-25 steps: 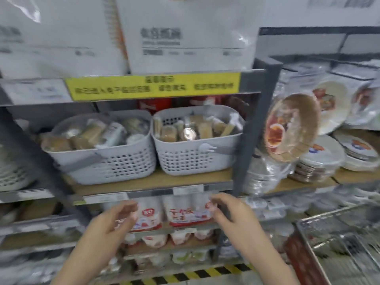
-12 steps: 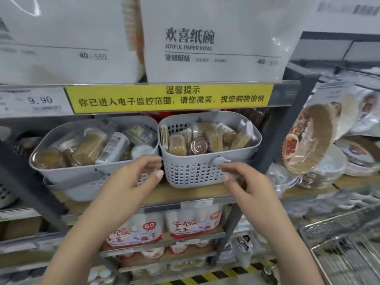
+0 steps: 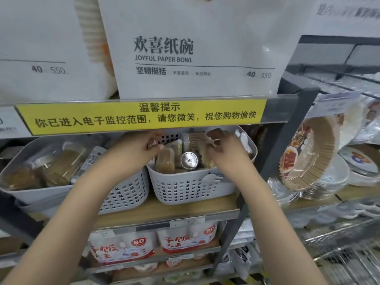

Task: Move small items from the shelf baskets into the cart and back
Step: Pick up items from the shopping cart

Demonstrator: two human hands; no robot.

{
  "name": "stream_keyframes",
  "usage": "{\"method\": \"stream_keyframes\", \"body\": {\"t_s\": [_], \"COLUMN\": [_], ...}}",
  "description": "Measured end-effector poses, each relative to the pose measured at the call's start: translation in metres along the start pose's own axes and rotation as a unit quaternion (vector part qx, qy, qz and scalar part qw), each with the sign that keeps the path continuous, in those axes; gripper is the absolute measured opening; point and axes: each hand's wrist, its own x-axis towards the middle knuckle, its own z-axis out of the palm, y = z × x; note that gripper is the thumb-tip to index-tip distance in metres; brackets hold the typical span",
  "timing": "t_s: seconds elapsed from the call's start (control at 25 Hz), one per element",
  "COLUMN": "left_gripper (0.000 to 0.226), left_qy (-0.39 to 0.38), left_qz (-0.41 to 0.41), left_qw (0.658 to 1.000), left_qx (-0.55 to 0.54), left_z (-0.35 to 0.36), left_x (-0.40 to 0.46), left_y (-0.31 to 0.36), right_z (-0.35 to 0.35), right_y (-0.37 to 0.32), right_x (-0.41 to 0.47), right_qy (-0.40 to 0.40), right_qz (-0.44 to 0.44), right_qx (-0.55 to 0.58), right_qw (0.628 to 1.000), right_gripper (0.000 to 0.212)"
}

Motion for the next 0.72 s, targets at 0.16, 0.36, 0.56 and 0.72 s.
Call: {"method": "stream_keyframes", "body": {"t_s": [0.16,0.36,0.56,0.72], "left_gripper": [0.038,0.037,0.034,0.027], "left_qy": [-0.022,-0.047,-0.075,-0.086], "left_qz": [-0.016,-0.008,0.028,0.04], "left_qw": [0.999,0.982,0.962,0.983], "left_qx": [0.022,0.183,0.262,0.156], "left_z": [0.004,0.017,0.022,0.018], "left_x": [0.017,0.031,0.038,0.029], "left_y": [-0.01,-0.006,-0.016,-0.012], "right_z": [0.023,0.035,0.037,0.036], "right_y": [0.012,0.02,0.021,0.02], "right_x": [0.023,0.028,0.028,0.025], "right_qy": [-0.024,-0.041,0.011,0.032], "right_qz": [0.066,0.103,0.098,0.093], "right_qx": [-0.108,-0.14,-0.143,-0.153], "right_qw": [0.992,0.984,0.985,0.983], "right_gripper": [0.045,0.05,0.039,0.032]}}
